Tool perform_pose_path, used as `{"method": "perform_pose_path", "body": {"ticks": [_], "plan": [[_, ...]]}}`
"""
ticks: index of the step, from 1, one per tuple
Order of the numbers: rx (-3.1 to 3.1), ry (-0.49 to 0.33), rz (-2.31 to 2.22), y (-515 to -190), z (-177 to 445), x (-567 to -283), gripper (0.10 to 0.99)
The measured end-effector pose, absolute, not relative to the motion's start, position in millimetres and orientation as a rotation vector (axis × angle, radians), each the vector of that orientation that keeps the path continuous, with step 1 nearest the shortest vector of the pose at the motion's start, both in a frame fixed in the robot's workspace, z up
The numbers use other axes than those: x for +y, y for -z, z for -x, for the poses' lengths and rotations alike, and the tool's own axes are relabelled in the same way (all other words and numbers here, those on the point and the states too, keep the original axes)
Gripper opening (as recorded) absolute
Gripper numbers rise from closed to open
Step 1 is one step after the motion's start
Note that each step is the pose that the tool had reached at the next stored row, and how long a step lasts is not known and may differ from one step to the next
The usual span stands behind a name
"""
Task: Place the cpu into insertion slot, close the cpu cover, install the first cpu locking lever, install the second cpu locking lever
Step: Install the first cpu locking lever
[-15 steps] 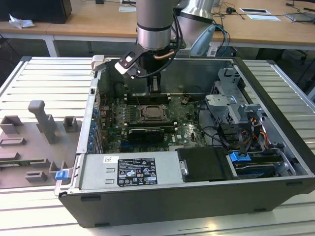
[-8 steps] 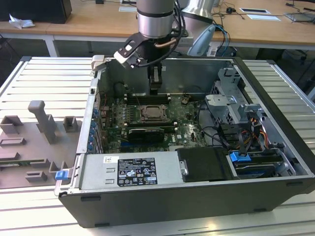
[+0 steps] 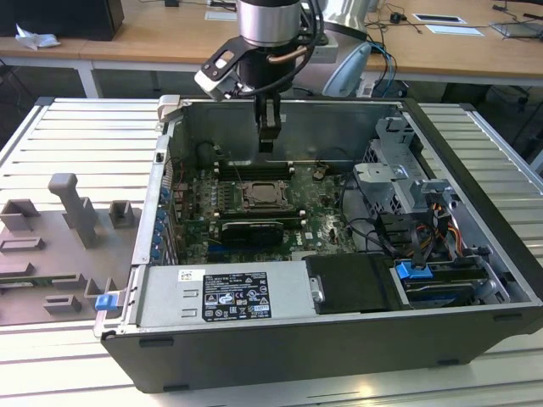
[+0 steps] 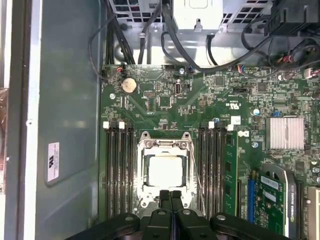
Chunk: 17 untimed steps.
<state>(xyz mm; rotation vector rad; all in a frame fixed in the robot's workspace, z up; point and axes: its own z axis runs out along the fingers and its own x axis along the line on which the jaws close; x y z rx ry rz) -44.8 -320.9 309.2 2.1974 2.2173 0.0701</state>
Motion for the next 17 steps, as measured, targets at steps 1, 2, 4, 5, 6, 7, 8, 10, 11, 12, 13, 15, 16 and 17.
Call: {"method": "perform_pose_path", "body": {"ticks": [1,2,4,5,6,7,8,10,11,12,13,15,16,17], "plan": [[2.217,-0.070,-2.197,-311,45,-321,0.106],[2.217,-0.070,-2.198,-314,45,-321,0.106],[2.224,-0.071,-2.191,-314,45,-321,0.106],[2.235,-0.071,-2.180,-314,45,-321,0.106],[2.252,-0.071,-2.163,-314,45,-321,0.106],[2.287,-0.071,-2.127,-313,45,-321,0.106],[2.336,-0.072,-2.074,-311,45,-321,0.106],[2.403,-0.071,-2.001,-308,45,-321,0.106],[2.425,-0.068,-1.976,-306,45,-321,0.106],[2.438,-0.067,-1.962,-306,45,-321,0.106],[2.456,-0.066,-1.941,-305,45,-321,0.106],[2.504,-0.065,-1.882,-304,45,-321,0.106],[2.528,-0.064,-1.850,-303,46,-321,0.106],[2.569,-0.064,-1.794,-303,45,-321,0.106]]}}
